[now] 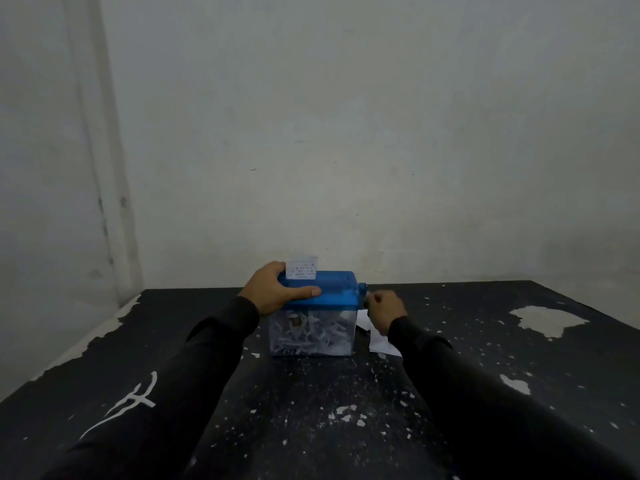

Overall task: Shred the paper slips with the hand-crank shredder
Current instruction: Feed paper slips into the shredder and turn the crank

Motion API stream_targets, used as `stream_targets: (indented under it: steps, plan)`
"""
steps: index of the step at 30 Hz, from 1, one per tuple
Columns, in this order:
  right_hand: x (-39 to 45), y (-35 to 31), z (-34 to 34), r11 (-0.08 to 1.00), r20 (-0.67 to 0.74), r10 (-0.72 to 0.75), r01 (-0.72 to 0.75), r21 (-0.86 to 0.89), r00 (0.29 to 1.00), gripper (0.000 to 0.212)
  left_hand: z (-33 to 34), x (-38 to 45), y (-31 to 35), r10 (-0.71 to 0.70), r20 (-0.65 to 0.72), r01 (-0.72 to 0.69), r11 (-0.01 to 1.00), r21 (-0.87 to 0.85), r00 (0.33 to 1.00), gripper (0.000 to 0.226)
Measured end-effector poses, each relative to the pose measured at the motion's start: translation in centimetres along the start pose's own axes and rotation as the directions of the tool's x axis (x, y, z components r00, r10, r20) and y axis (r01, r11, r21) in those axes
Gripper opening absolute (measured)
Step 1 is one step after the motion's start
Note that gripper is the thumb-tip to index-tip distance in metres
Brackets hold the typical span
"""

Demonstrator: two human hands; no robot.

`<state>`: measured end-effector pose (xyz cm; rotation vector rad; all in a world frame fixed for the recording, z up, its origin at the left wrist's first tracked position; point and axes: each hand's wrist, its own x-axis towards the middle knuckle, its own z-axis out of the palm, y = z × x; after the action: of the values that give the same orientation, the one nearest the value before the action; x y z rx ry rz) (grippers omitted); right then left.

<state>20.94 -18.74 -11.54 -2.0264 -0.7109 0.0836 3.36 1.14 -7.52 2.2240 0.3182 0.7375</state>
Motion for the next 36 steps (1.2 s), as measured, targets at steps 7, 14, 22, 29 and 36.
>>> stream_targets:
  steps: [7, 14, 22, 29, 36]
  plan:
    - [-5.1, 1.2, -0.6, 0.993, -0.072, -0.070, 0.077, 0.094, 0.995, 0.050, 0.0, -0.2, 0.6, 0.006, 0.000, -0.006, 1.000, 0.000, 1.000, 0.075]
    - [-4.8, -2.4, -1.8, 0.870, -0.242, -0.296, 0.365, 0.331, 0.924, 0.036, 0.2, -0.4, 1.1, 0.023, -0.009, -0.023, 1.000, -0.008, 1.000, 0.058]
    - [2.3, -4.8, -3.1, 0.949, -0.171, -0.178, 0.215, 0.229, 0.969, 0.029, 0.1, -0.5, 0.8, -0.010, -0.020, 0.010, 1.000, -0.005, 1.000, 0.099]
    - [3.6, -1.7, -0.3, 0.970, -0.188, -0.074, 0.115, 0.215, 0.979, 0.031, 0.2, -0.7, 0.8, -0.021, -0.037, 0.020, 1.000, -0.014, 0.999, 0.105]
    - [0.3, 1.5, 0.1, 0.992, -0.052, -0.114, 0.111, -0.053, 0.992, 0.038, 0.3, -0.6, 0.8, -0.027, -0.046, 0.026, 0.999, -0.019, 0.999, 0.108]
